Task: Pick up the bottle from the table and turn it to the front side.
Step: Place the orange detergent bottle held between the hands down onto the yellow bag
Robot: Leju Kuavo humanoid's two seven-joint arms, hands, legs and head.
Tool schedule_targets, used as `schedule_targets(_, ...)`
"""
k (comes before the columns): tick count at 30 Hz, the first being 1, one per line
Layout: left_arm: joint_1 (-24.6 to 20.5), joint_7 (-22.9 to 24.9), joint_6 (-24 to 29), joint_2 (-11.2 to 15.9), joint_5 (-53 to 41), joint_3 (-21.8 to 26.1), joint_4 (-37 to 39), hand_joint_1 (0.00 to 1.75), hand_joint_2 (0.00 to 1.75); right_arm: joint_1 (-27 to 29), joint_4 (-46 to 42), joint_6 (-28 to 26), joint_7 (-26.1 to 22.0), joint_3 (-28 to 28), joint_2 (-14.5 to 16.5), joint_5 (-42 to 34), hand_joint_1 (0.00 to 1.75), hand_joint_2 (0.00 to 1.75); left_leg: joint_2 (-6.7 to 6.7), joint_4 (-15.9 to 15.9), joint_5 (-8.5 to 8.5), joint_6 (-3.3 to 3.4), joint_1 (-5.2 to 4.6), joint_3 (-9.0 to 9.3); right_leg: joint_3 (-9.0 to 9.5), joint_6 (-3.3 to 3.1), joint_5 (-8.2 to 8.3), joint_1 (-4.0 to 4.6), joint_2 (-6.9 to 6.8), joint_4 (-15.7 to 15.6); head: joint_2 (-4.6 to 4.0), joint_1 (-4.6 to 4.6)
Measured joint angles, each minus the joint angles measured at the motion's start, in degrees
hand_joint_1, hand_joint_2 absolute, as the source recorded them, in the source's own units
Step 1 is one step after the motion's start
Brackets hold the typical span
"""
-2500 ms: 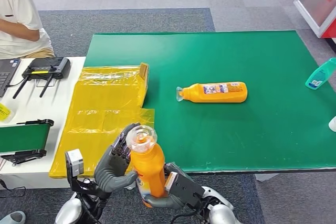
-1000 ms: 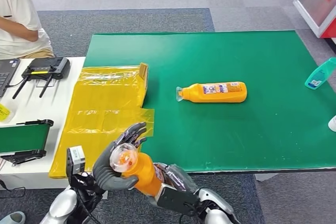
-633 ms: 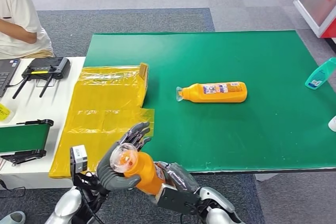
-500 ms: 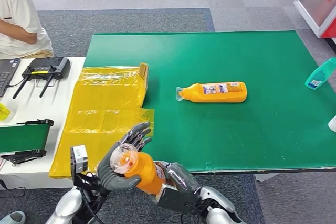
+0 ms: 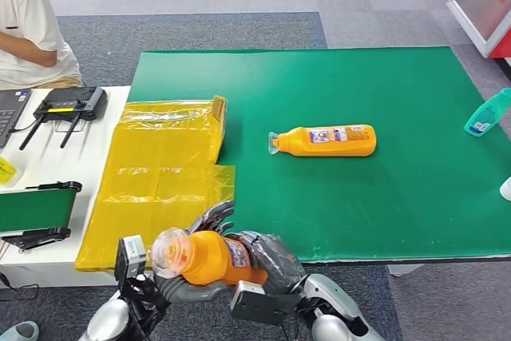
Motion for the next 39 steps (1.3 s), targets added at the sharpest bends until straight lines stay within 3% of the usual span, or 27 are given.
schedule_targets(8,0.0,-0.2,0.2,0.0,-0.4,-0.2,-0.2,0.00,1.75,0.0,-0.4,0.2,0.0,0.0,0.0,-0.2,1.75,1.75,0.00,0.0,0.00,0.00,0.00,0.00,0.00,0.00,0.00,0.00,0.00,0.0,0.00,0.00)
schedule_targets(9,0.0,-0.4,0.4,0.0,-0.9,-0.3,-0.4,0.13,1.75,0.0,-0.4,0.2,0.0,0.0,0.0,-0.3,1.75,1.75,0.00,0.0,0.00,0.00,0.00,0.00,0.00,0.00,0.00,0.00,0.00,0.0,0.00,0.00)
schedule_targets(12,0.1,-0.9,0.9,0.3,-3.0,-0.7,-1.6,1.44,1.75,0.0,-0.4,0.3,-0.2,0.0,0.0,-0.7,1.75,1.75,0.00,0.0,0.00,0.00,0.00,0.00,0.00,0.00,0.00,0.00,0.00,0.0,0.00,-0.01)
schedule_targets(13,0.1,-1.1,1.2,0.4,-3.7,-0.8,-2.1,1.75,1.75,0.0,-0.4,0.3,-0.3,0.0,0.0,-0.8,1.75,1.75,0.00,0.0,0.00,0.00,0.00,0.00,-0.01,0.00,0.00,0.00,0.00,0.0,0.00,0.00)
schedule_targets(22,2.8,-1.2,6.9,-0.7,-12.1,-1.9,-8.2,1.75,1.75,2.3,-2.4,0.1,-0.1,-1.1,0.1,-1.2,1.75,1.75,0.01,0.0,-0.03,0.01,0.00,0.00,-0.05,-0.01,-0.02,-0.01,0.01,0.0,0.00,0.01)
schedule_targets(29,4.6,-2.1,8.2,-1.9,-14.3,-1.8,-11.7,1.75,1.75,5.4,-4.4,0.5,0.0,-3.2,1.5,-1.4,1.75,1.75,0.01,0.0,-0.02,0.00,0.00,0.01,-0.05,-0.02,-0.01,0.01,0.01,0.0,0.00,0.00)
schedule_targets(30,4.8,-2.1,8.3,-2.0,-14.4,-1.8,-12.2,1.75,1.75,5.7,-4.7,0.6,0.0,-3.5,1.6,-1.4,1.47,1.75,0.01,0.0,-0.02,-0.01,0.00,0.01,-0.05,-0.02,-0.01,0.01,0.01,0.0,0.00,0.01)
schedule_targets(33,5.6,-2.1,9.0,-2.5,-14.5,-1.4,-13.5,1.75,1.75,6.5,-5.8,1.0,0.8,-4.5,2.4,-1.7,0.17,1.75,0.01,0.0,-0.01,-0.01,0.01,0.01,-0.05,-0.02,-0.01,0.01,0.01,0.0,0.00,0.01)
schedule_targets(34,6.0,-2.3,9.6,-2.8,-14.7,-1.2,-14.1,1.75,1.75,6.9,-6.1,1.1,1.5,-5.0,2.8,-2.1,0.00,1.75,0.01,0.0,-0.01,-0.01,0.00,0.01,-0.05,-0.02,-0.01,0.01,0.01,0.0,0.00,0.01)
schedule_targets(39,7.5,-3.6,12.9,-4.9,-16.7,0.2,-18.8,1.75,1.75,8.7,-6.9,1.2,5.3,-9.4,4.7,-4.0,0.00,1.75,-0.01,0.0,-0.02,0.01,-0.01,-0.03,-0.02,0.00,-0.01,-0.01,-0.01,0.0,0.00,0.02)
